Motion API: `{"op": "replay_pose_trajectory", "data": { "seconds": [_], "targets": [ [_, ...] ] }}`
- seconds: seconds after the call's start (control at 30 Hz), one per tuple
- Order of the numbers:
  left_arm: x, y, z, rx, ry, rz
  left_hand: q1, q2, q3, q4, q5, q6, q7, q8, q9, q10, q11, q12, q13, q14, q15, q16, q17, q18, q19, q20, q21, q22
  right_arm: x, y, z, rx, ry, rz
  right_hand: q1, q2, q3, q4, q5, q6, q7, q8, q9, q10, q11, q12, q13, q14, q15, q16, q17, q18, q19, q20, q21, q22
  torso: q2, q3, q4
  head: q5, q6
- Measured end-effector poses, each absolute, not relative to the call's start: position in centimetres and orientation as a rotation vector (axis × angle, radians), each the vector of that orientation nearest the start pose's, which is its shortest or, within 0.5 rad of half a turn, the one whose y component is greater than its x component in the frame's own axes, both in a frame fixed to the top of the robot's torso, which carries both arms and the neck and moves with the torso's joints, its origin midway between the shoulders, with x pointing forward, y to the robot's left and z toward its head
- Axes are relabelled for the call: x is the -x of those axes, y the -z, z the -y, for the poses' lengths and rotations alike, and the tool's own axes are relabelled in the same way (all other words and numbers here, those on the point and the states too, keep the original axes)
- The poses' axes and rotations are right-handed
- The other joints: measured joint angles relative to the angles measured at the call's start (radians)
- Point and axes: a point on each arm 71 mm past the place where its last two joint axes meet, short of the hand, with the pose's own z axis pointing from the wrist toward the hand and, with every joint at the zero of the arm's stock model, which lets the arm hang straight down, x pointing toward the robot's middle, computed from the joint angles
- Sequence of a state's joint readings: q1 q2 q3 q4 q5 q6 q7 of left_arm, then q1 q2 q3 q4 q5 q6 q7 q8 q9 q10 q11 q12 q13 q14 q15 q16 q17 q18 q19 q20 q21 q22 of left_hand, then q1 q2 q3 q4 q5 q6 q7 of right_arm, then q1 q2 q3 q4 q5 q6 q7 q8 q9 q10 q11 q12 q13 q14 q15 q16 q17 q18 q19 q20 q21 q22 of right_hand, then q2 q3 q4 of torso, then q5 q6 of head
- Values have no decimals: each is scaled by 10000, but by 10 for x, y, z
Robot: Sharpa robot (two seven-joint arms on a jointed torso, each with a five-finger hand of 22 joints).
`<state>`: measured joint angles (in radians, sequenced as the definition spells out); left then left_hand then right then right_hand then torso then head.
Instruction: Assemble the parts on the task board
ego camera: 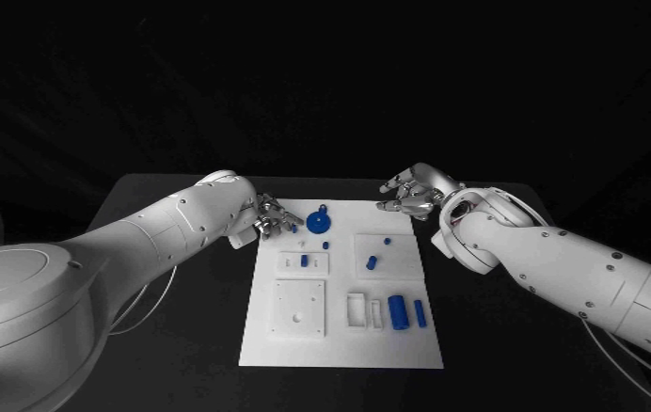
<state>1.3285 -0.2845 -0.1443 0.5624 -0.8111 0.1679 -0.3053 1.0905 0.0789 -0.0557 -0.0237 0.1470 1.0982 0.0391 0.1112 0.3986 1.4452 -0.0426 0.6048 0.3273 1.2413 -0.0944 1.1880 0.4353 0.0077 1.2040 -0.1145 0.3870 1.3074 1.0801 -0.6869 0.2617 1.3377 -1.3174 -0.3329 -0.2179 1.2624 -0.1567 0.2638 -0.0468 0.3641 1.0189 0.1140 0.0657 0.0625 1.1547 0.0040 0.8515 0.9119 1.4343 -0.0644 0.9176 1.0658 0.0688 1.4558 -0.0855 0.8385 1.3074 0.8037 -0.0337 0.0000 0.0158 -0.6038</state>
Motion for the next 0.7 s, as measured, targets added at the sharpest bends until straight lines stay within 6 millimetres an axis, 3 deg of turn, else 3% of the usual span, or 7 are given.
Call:
{"op": "replay_pose_trajectory", "data": {
  "seconds": [0.13,0.47,0.7],
  "targets": [
    [-621,206,-206,5336,4061,-21665,78,78,43,-43,7,0,0,0,-23,0,0,0,0,0,0,0,0,0,0,0,0,0,-537,156,197,-2847,-6853,-15814,0,0,0,0,0,0,0,0,0,0,0,0,0,0,0,0,0,-1,0,0,0,0,0,2,0,-11,-4],
    [-622,205,-207,5445,4108,-21703,596,593,313,-371,233,0,0,43,-63,0,0,39,0,0,0,0,1,0,0,0,0,-1,-537,156,196,-2837,-6867,-15830,0,0,0,0,0,0,0,0,0,0,0,0,0,0,0,0,12,-1,0,0,0,-1,2,2,-6,-36,-8],
    [-622,206,-206,5558,4233,-21782,627,624,191,-357,146,0,0,43,-89,0,0,39,1,0,0,0,1,0,0,0,0,7,-537,156,195,-2825,-6888,-15844,0,0,0,0,0,0,0,0,0,0,0,0,0,0,0,0,11,0,0,0,0,-1,6,-1,-4,-37,-17]
  ]
}}
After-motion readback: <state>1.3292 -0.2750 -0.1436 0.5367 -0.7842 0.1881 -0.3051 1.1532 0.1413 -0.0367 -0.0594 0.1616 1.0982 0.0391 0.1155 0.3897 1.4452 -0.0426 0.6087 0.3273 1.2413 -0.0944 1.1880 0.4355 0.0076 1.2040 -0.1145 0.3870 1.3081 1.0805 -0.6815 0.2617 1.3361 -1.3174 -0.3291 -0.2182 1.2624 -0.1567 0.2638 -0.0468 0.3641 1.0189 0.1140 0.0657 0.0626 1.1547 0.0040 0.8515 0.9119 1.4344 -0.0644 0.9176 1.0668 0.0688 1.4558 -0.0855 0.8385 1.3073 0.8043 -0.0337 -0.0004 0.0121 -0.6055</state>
